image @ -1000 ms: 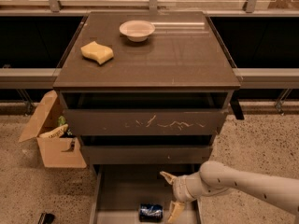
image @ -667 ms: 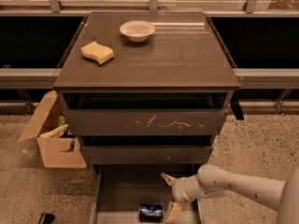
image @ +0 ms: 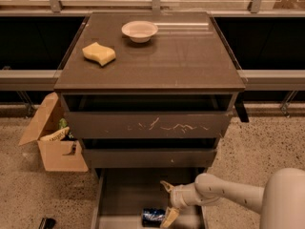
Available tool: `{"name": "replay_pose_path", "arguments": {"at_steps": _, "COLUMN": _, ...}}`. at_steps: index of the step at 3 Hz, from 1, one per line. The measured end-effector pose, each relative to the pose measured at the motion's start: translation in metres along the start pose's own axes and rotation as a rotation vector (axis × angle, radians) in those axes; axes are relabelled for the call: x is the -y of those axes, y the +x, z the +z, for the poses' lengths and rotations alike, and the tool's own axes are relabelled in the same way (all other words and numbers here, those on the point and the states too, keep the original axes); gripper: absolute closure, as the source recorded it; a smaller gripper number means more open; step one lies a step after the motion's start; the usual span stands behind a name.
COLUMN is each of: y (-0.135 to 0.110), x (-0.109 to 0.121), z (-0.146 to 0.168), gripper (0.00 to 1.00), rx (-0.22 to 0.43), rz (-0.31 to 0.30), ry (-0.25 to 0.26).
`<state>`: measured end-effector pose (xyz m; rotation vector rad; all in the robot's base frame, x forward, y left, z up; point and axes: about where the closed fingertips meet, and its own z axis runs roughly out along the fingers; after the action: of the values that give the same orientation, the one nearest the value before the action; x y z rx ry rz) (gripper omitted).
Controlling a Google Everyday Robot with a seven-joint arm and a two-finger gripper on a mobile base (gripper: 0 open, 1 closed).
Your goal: Pick pepsi can from bottom drawer and place on counter
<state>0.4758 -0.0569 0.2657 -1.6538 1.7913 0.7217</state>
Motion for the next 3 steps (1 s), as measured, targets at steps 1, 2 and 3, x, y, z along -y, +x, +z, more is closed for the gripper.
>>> {"name": "replay_pose_path", "arguments": {"at_steps": 1, "y": 0.018, "x": 0.003, "z": 0.035, "gripper": 0.0, "rx": 0.031, "rz": 0.058, "ry": 0.006}}
{"name": "replay_pose_path", "arguments": {"at_steps": 2, "y": 0.02, "x": 0.004, "z": 0.038, "gripper": 0.0, "rx": 0.021, "rz": 0.056, "ry": 0.002}}
{"name": "replay_pose_path", "arguments": {"at_steps": 3, "y": 0.034, "x": 0.006, "z": 0.057, "gripper": 0.0, "rx": -0.044, "rz": 0.042, "ry": -0.027}}
